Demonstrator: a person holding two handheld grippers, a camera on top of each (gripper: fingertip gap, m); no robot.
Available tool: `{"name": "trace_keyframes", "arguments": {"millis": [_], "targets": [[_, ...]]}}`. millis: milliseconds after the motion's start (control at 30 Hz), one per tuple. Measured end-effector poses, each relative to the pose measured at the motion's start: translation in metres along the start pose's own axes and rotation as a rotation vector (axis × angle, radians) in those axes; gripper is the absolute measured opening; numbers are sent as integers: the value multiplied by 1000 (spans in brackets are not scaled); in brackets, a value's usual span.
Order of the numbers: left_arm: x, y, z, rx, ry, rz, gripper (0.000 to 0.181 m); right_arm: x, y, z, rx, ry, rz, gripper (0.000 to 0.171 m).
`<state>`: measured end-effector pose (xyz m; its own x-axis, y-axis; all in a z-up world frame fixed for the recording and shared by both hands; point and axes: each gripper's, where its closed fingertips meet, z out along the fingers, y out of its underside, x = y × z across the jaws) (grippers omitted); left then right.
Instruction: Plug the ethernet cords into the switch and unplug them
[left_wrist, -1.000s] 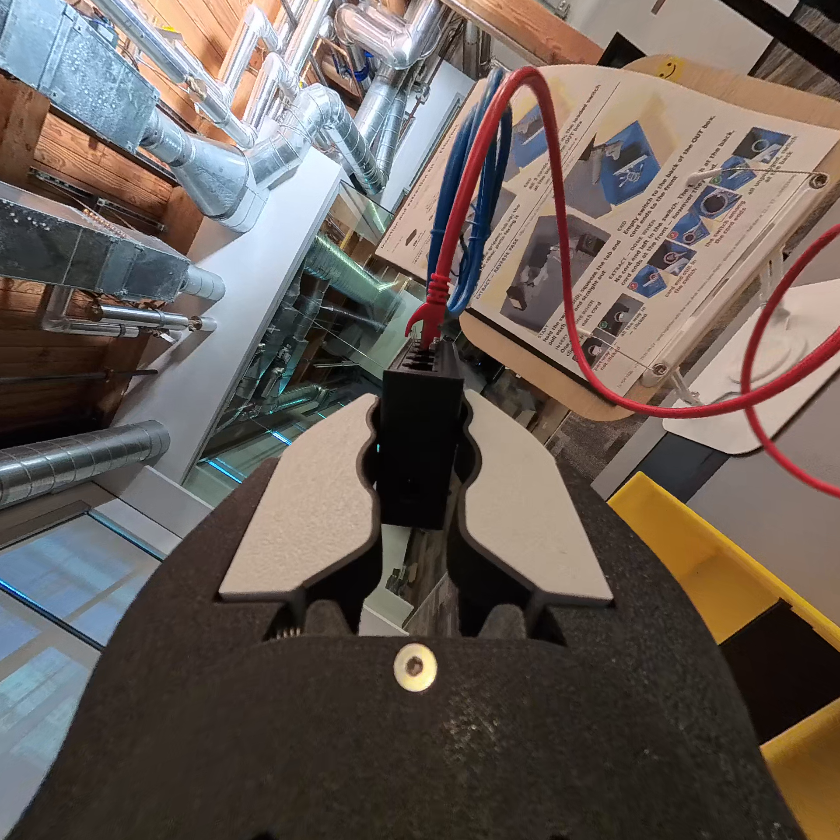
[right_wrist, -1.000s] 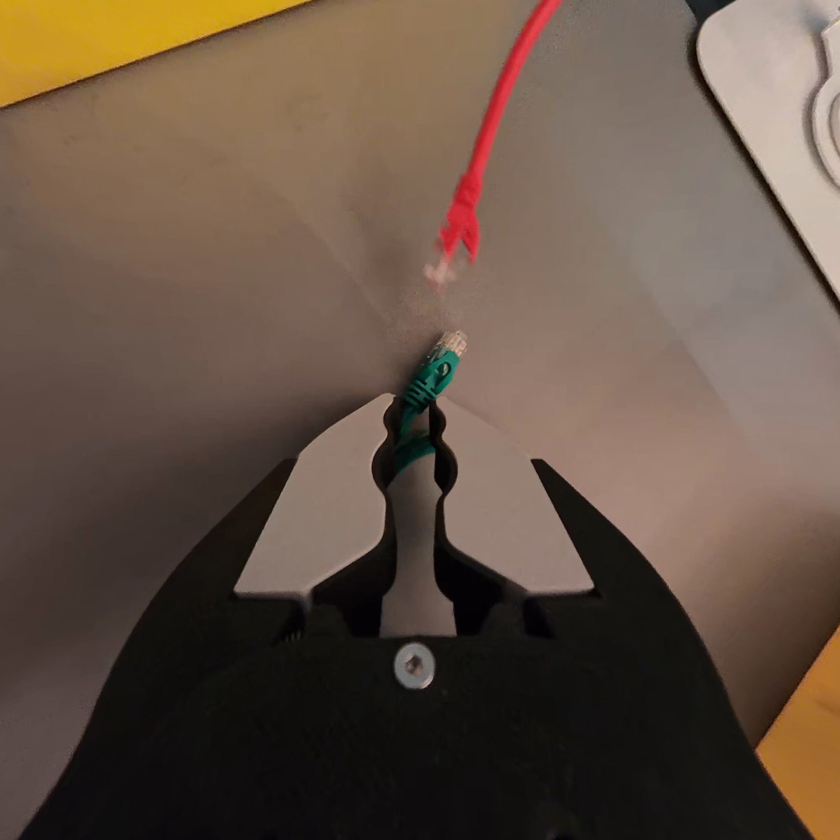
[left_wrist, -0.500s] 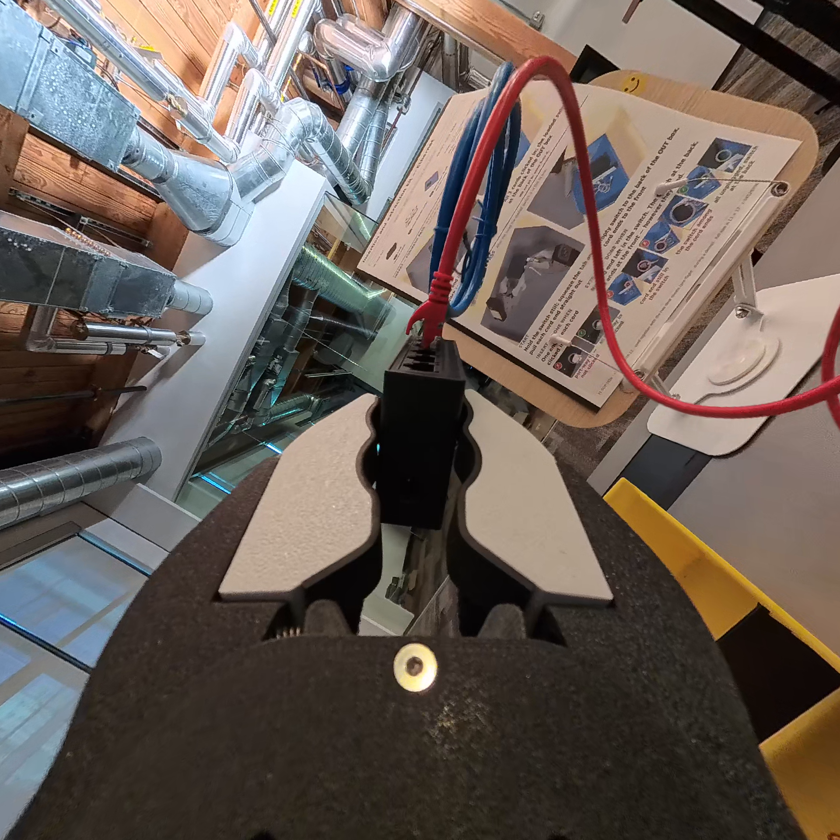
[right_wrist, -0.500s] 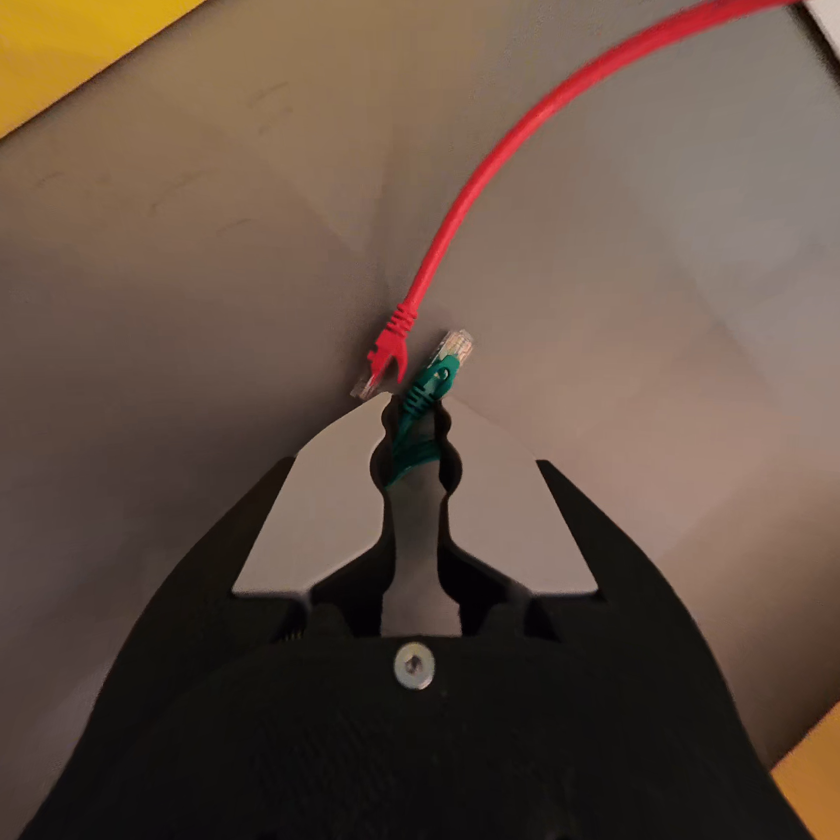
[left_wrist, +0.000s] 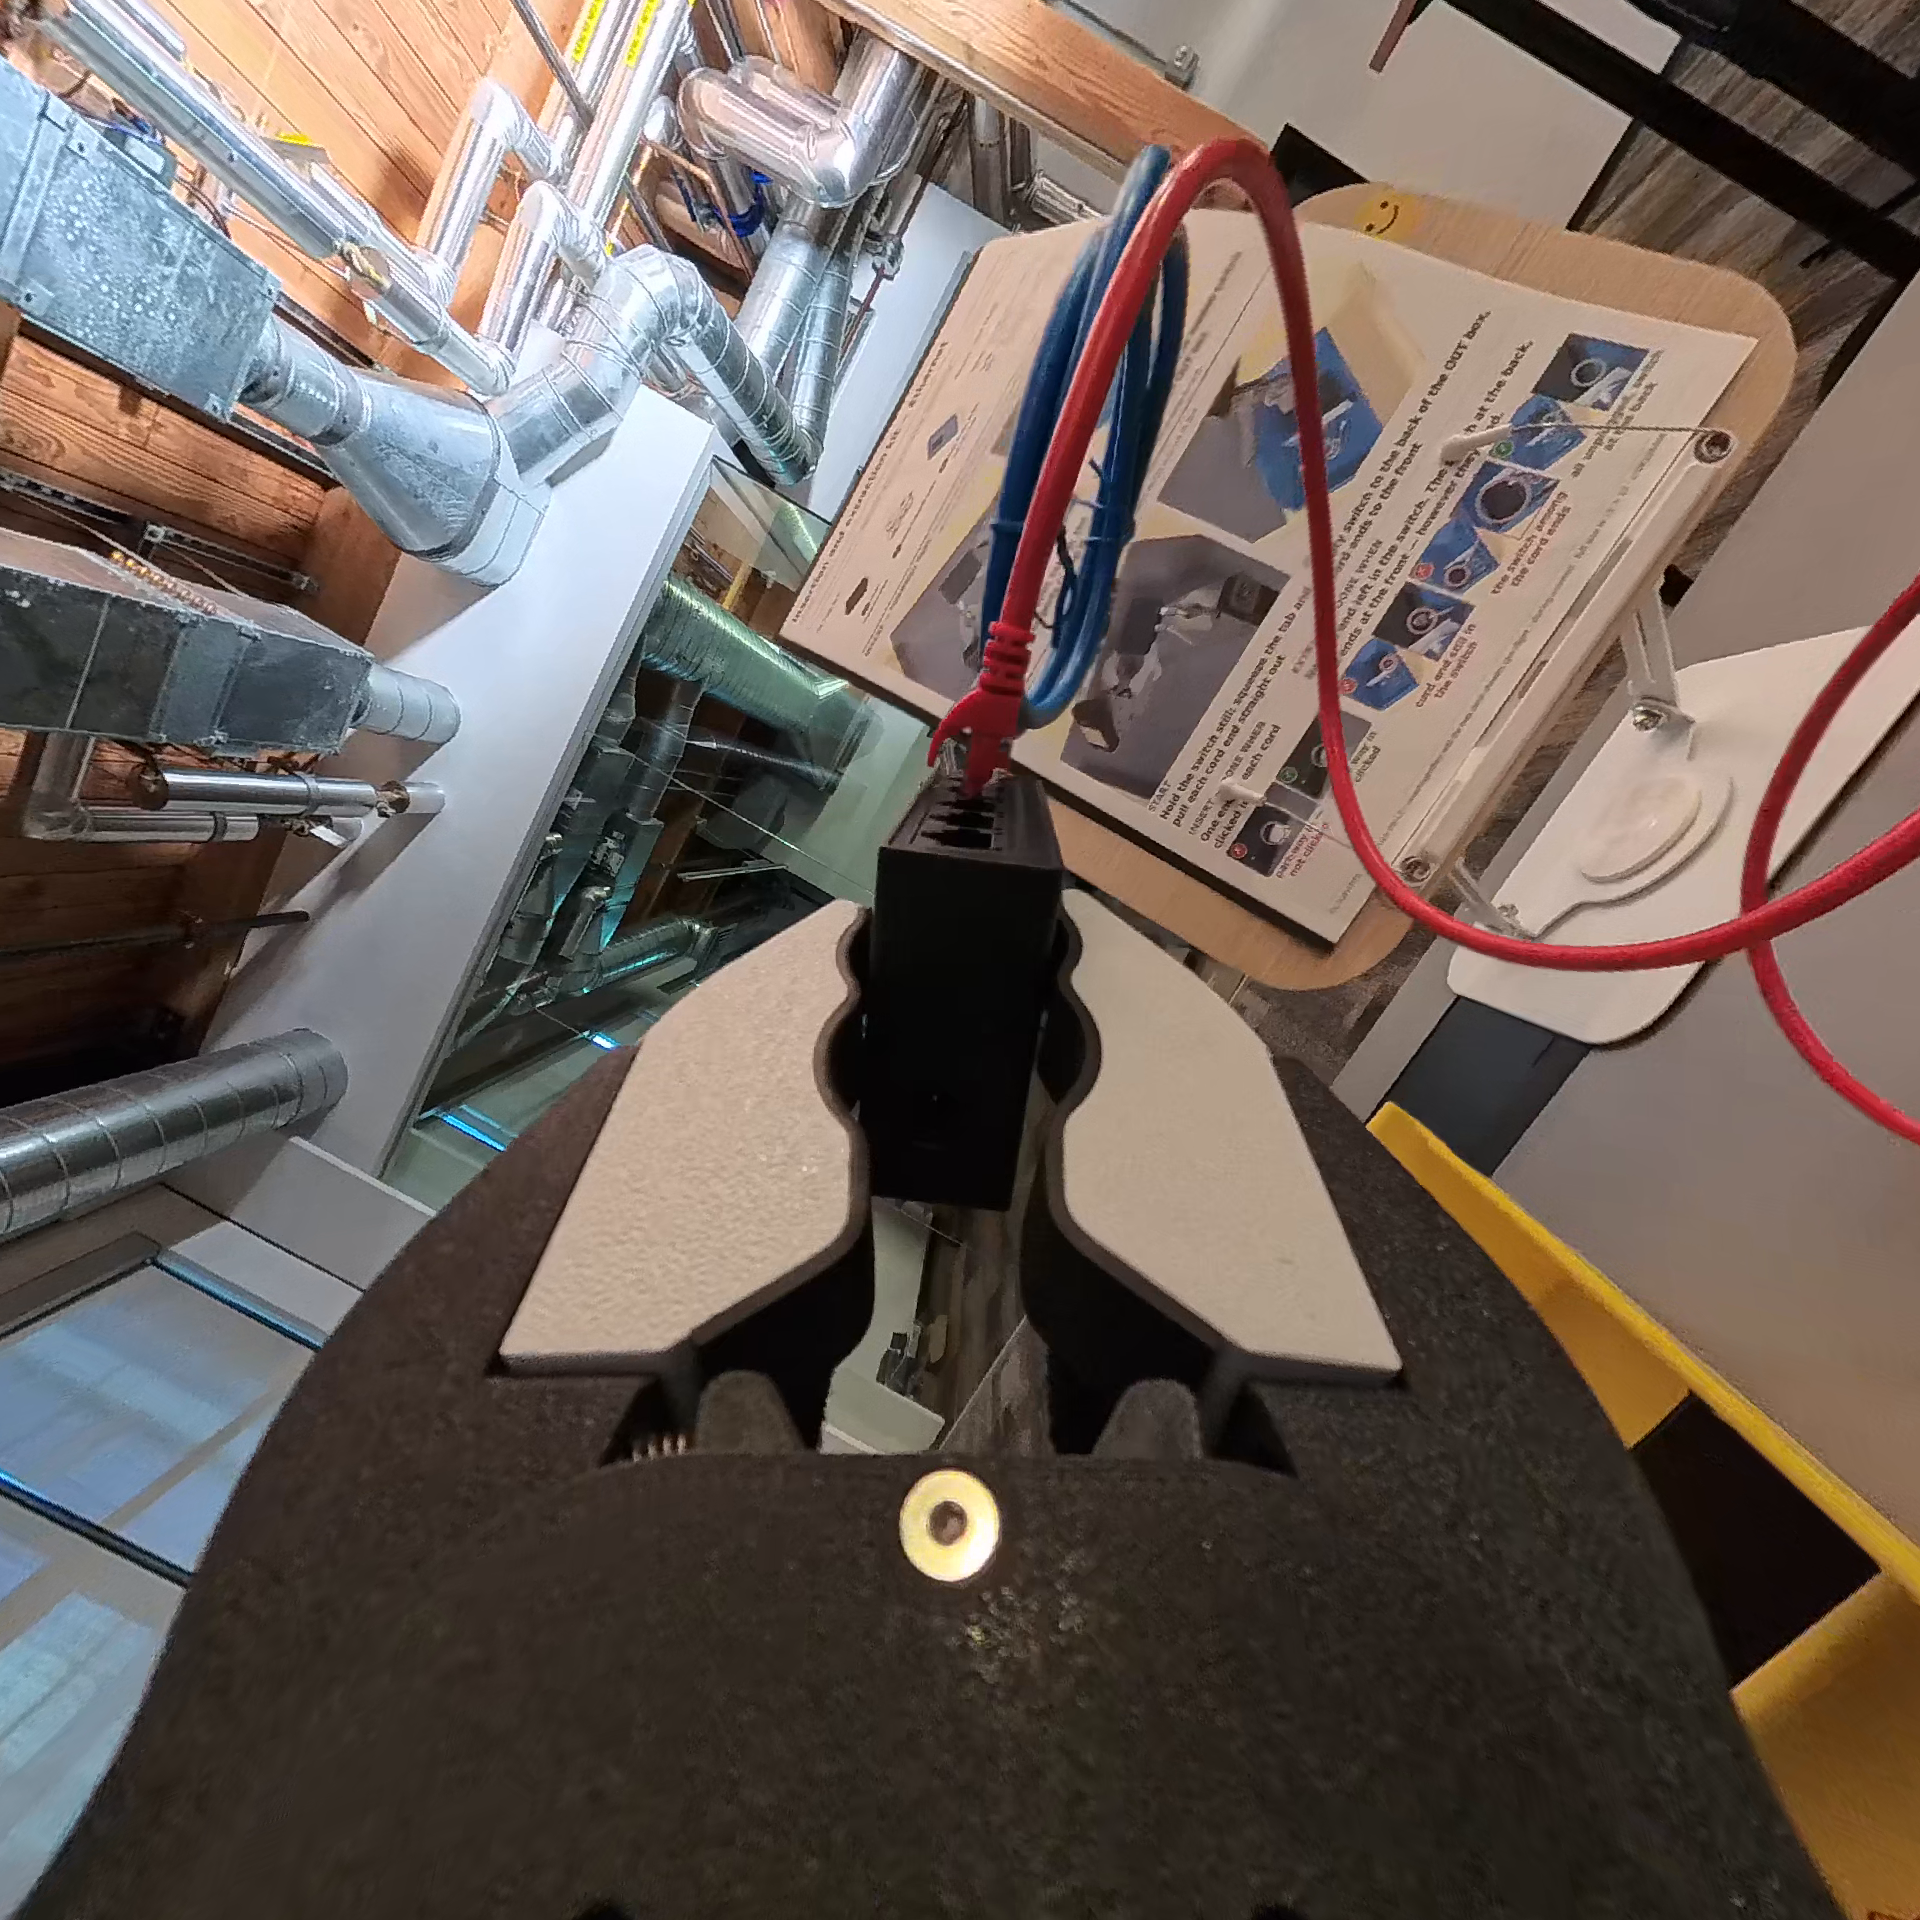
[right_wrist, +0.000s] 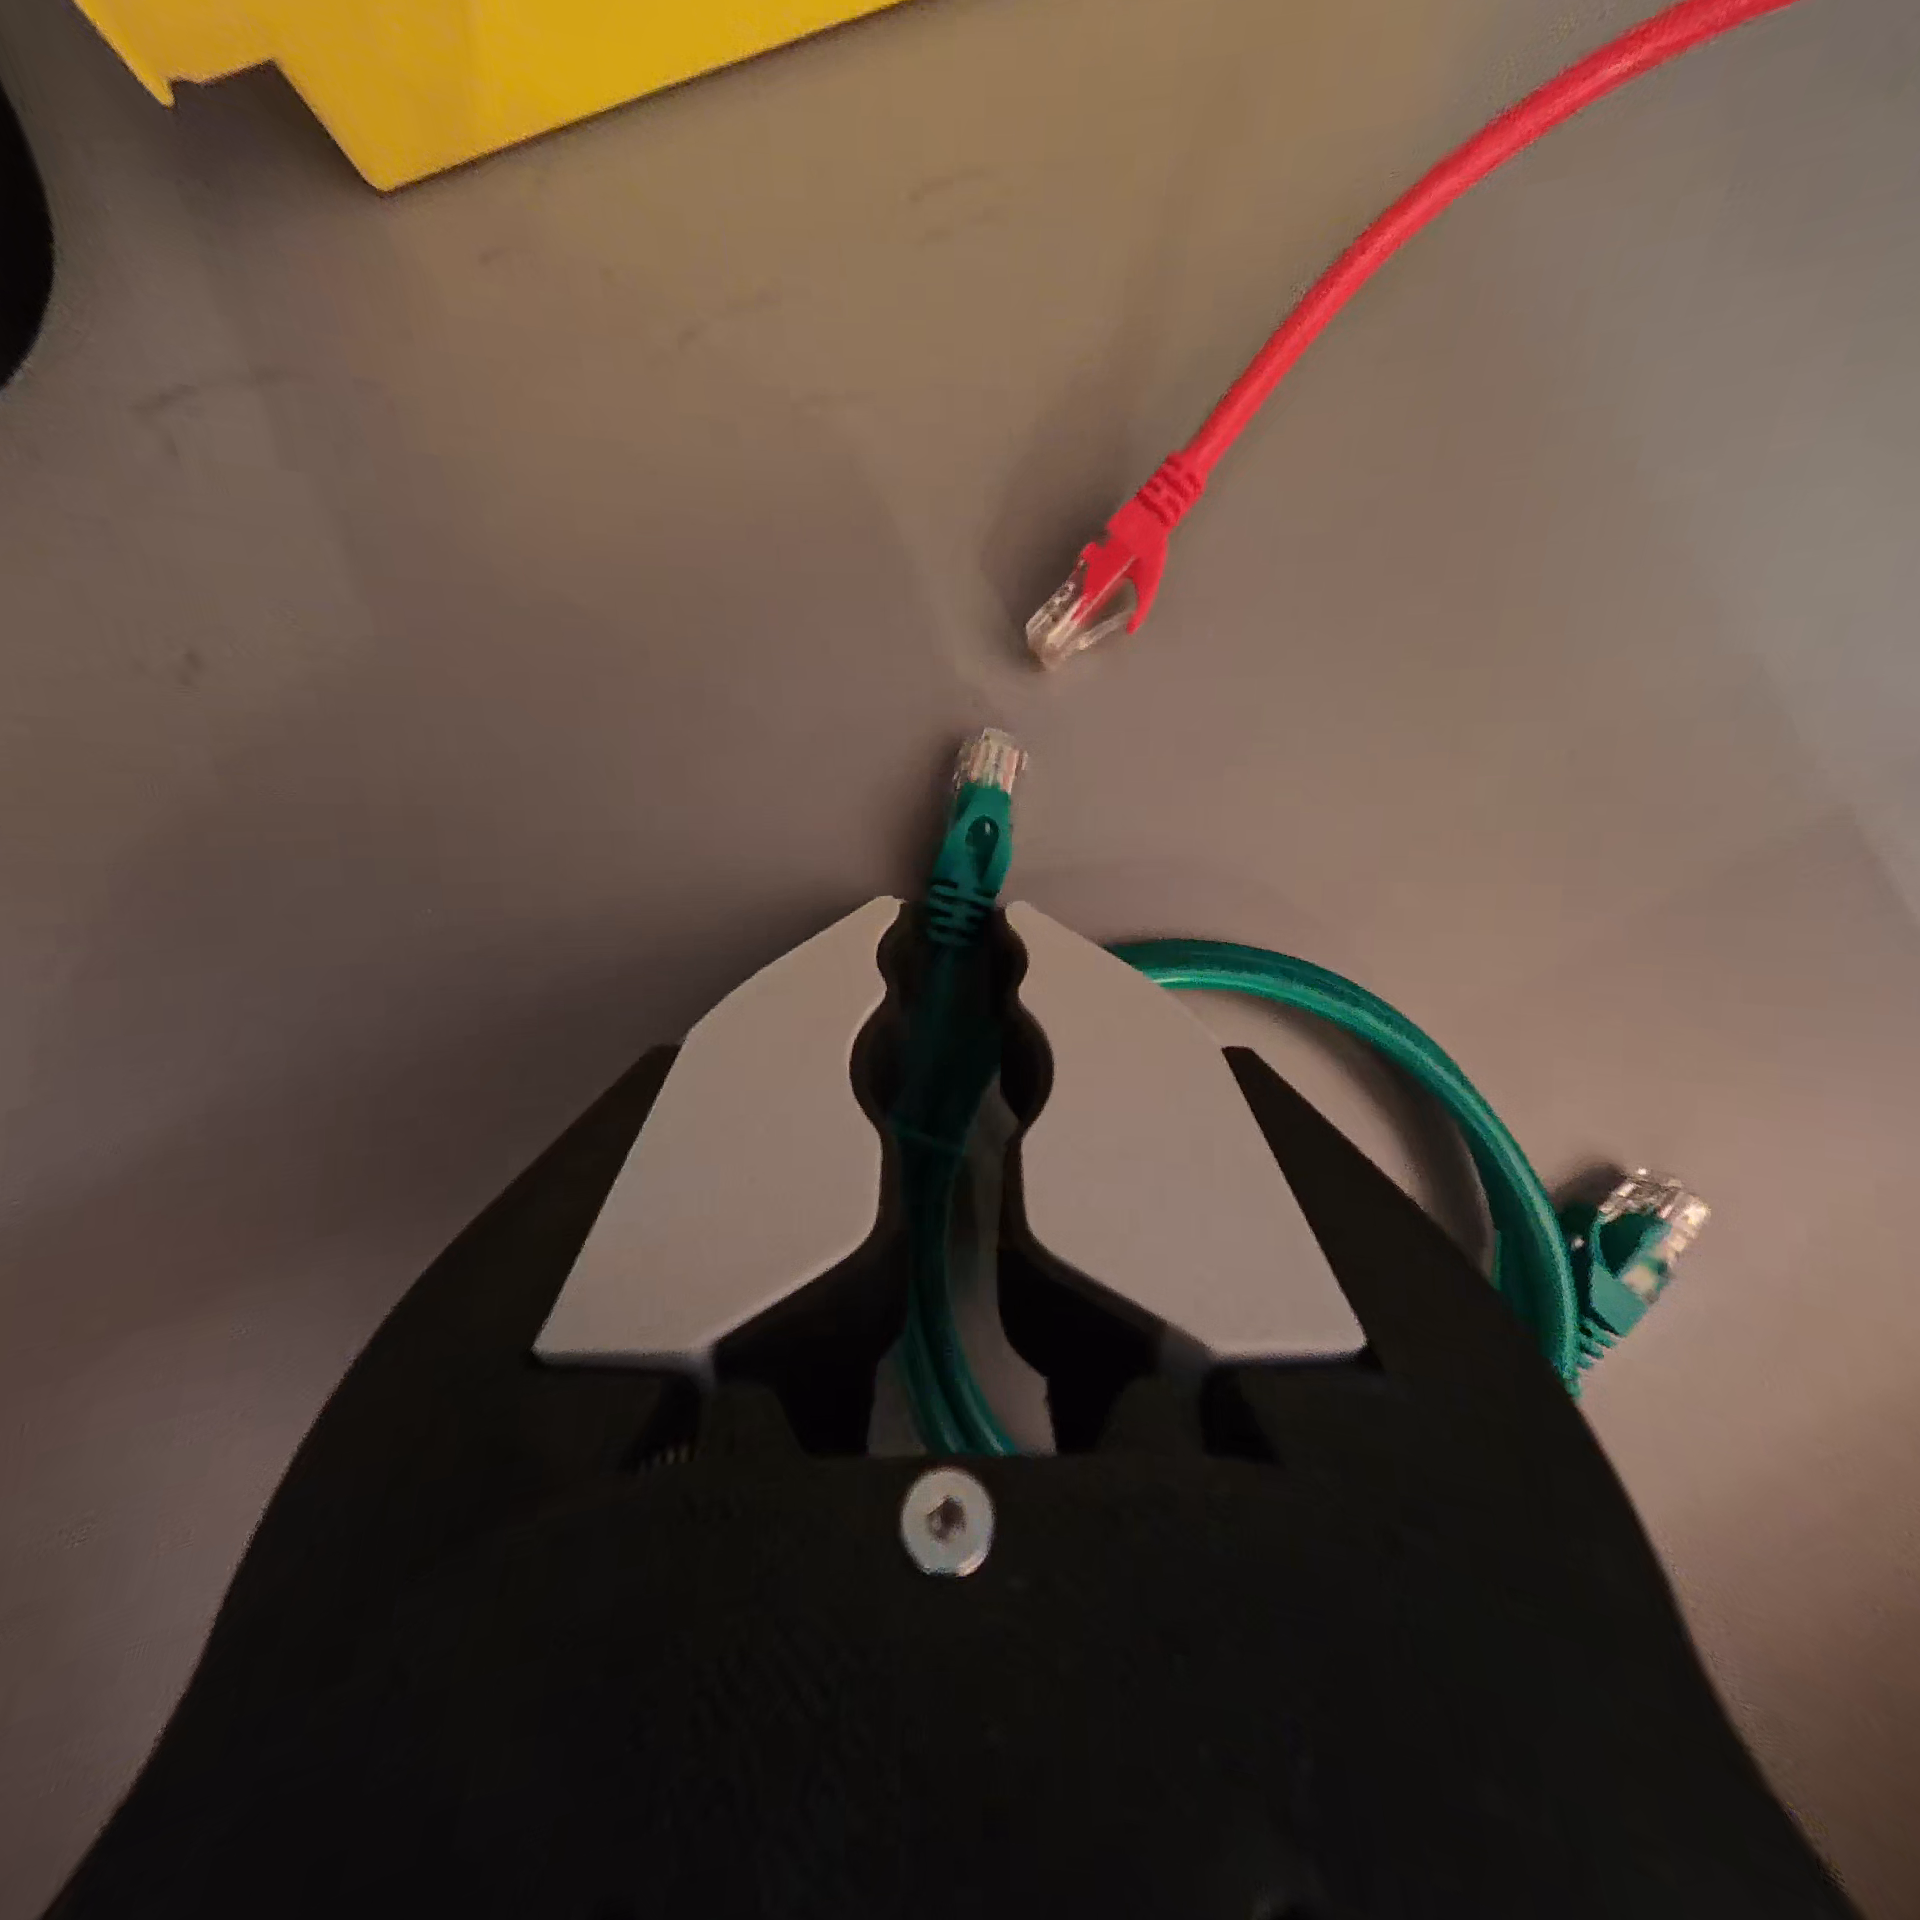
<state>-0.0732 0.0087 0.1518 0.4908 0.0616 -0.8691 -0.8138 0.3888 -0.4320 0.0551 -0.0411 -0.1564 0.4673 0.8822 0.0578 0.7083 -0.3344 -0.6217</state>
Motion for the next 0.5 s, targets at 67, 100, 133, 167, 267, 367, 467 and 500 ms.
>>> {"name": "trace_keyframes", "arguments": {"millis": [67,100,133,167,267,367,467,500], "targets": [[3,-2,1,3,8,7,30,0,0,0,23,-20,26,16],[5,-4,1,7,11,9,30,0,-1,1,33,-29,33,16],[6,-5,1,11,13,8,30,1,-1,1,44,-31,40,15],[6,-6,1,15,14,8,30,1,-2,2,52,-34,48,14],[8,-9,2,24,16,8,30,-1,-3,2,57,-46,10,13],[11,-8,3,21,24,11,30,6,-4,-4,75,-17,-24,13],[14,-7,4,16,32,17,30,10,-21,-32,204,-27,-39,12],[15,-7,5,17,36,18,30,9,-29,-45,266,-44,-49,12]]}}
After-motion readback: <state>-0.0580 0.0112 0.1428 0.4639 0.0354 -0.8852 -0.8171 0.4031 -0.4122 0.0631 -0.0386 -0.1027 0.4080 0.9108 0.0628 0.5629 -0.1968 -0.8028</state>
